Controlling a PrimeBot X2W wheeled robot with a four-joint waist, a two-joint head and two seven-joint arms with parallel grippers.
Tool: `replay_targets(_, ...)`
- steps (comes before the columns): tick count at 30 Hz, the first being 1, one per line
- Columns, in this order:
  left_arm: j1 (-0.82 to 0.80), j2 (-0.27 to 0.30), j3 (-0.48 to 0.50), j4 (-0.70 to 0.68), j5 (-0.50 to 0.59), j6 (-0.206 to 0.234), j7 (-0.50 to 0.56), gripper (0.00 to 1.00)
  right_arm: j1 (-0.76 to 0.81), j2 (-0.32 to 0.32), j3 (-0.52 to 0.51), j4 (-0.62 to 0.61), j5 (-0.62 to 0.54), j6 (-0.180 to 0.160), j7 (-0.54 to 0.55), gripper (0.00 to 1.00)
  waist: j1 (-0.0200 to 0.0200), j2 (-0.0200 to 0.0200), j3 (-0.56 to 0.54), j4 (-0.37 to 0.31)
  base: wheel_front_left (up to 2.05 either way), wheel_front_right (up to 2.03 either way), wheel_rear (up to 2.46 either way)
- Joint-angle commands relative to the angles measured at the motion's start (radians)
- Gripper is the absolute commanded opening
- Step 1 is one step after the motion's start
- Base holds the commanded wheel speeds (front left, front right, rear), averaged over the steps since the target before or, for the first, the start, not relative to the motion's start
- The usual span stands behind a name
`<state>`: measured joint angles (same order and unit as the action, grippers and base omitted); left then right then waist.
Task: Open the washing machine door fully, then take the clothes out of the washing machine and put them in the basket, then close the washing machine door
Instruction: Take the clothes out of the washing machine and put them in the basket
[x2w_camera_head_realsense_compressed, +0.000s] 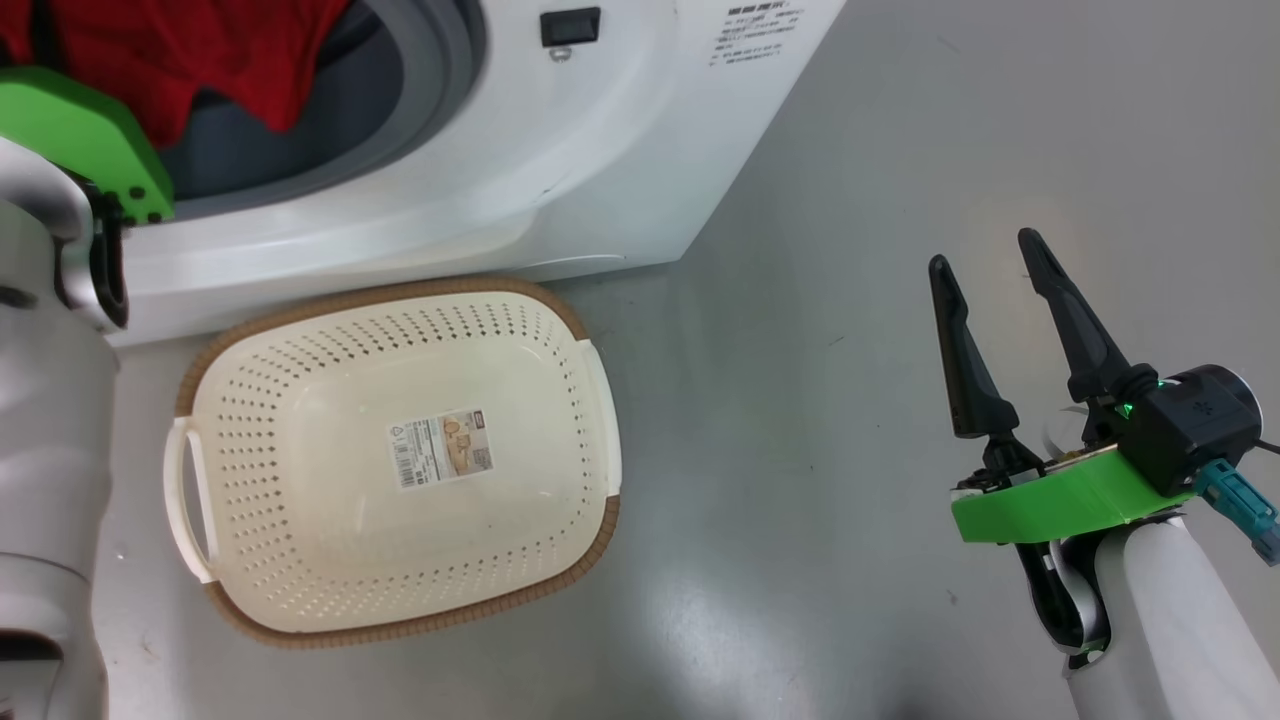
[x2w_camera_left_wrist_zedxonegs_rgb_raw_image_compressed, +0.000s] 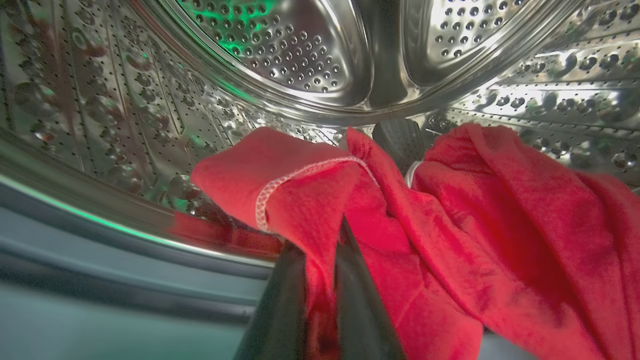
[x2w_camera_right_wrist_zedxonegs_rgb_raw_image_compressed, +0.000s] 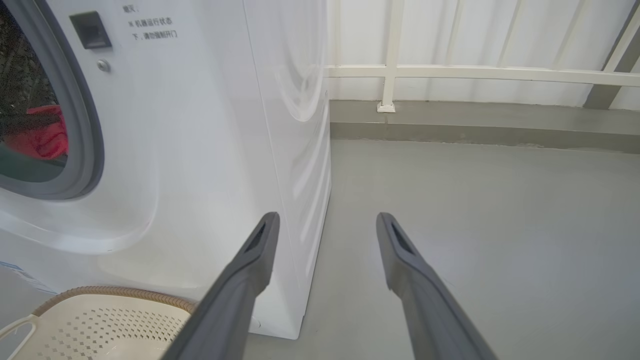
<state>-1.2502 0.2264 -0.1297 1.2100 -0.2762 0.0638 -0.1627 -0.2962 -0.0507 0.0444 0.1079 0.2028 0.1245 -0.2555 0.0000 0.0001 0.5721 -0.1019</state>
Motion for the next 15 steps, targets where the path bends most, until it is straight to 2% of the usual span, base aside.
replay_targets(1, -0.009, 0.042, 0.016, -0.030, -0.007, -0.005, -0.021, 0.00, 0.000, 0.001, 0.018, -0.019, 0.011, 0.006, -0.006, 1.00, 0.0000, -0.0001, -0.006, 0.003, 0.00, 0.00, 0.00)
replay_targets(5, 0.007, 0.038, 0.018, -0.069, -0.017, -0.017, -0.071, 0.00, 0.003, 0.001, 0.017, -0.014, 0.012, 0.006, -0.006, 1.00, 0.0000, -0.0001, -0.026, 0.011, 0.00, 0.00, 0.00)
replay_targets(15, 0.127, 0.043, 0.019, -0.268, -0.004, 0.001, -0.098, 0.00, 0.015, 0.001, 0.021, -0.004, 0.018, 0.006, -0.006, 1.00, 0.0000, -0.0001, -0.078, 0.028, 0.00, 0.00, 0.00)
